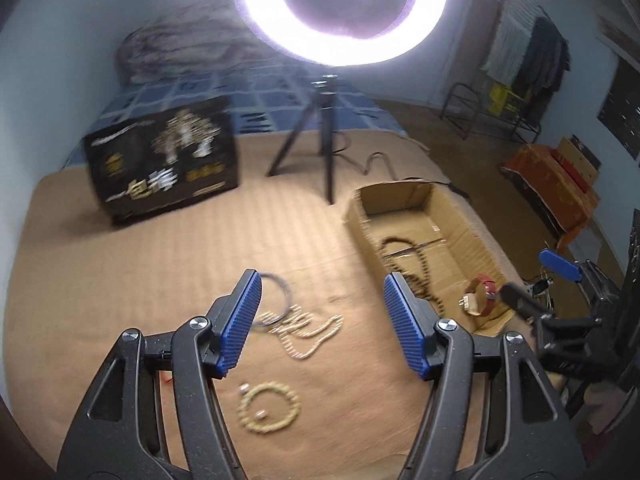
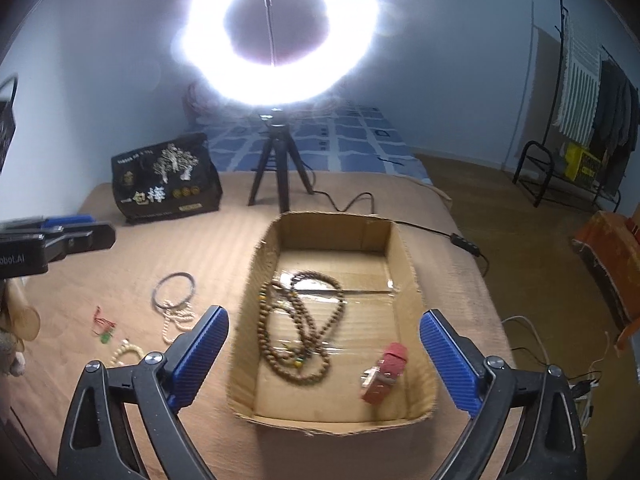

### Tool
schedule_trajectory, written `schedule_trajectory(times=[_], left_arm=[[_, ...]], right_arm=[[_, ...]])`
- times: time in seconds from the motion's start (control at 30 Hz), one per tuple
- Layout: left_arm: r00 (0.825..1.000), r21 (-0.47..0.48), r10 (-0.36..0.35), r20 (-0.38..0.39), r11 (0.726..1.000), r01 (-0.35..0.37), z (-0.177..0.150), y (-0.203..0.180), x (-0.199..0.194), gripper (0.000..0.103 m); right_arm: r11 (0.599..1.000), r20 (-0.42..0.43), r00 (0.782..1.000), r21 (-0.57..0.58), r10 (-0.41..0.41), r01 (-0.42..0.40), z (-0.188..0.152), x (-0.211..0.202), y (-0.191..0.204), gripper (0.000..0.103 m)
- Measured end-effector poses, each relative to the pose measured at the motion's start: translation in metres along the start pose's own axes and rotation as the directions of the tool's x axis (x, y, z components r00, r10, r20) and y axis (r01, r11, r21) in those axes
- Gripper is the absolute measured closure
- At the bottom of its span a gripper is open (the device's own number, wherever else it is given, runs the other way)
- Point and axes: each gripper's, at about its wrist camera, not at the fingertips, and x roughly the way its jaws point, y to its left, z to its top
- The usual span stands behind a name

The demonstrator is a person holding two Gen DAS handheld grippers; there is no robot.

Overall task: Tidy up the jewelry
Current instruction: 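Grasp the green jade pendant with the left tool while the right tool grasps the pearl necklace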

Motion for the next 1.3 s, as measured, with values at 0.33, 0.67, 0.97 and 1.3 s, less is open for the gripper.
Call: schedule_trajectory(times=[0.33,0.67,0.97,1.3], left_arm=[[0.993,-0.151,0.11,-0.048,0.982,-0.116,-0.04,0.092,-0.01,0.037],[0.989,-0.247,0.071,-0.132,0.964,-0.102,-0.073,0.147,0.007,0.042],[0.969,-0.247,-0.043,-0.245,0.969,-0.019,-0.095,0.137,0.041,0.068],[0.947,-0.212,-0.048,-0.318,0.977,-0.021,-0.109,0.128,0.068,0.073]], right_arm=[[0.995,-0.058,0.994,-0.039,0.091,-0.093,0.004,0.015,0.043,0.001],[0.978,-0.156,0.971,-0.074,0.18,-0.193,0.002,0.04,0.087,0.016],[0.955,-0.276,0.917,0.007,0.288,-0.298,-0.003,0.078,0.107,0.046],[0.949,-0.382,0.876,0.007,0.295,-0.316,-0.011,0.123,0.134,0.061]])
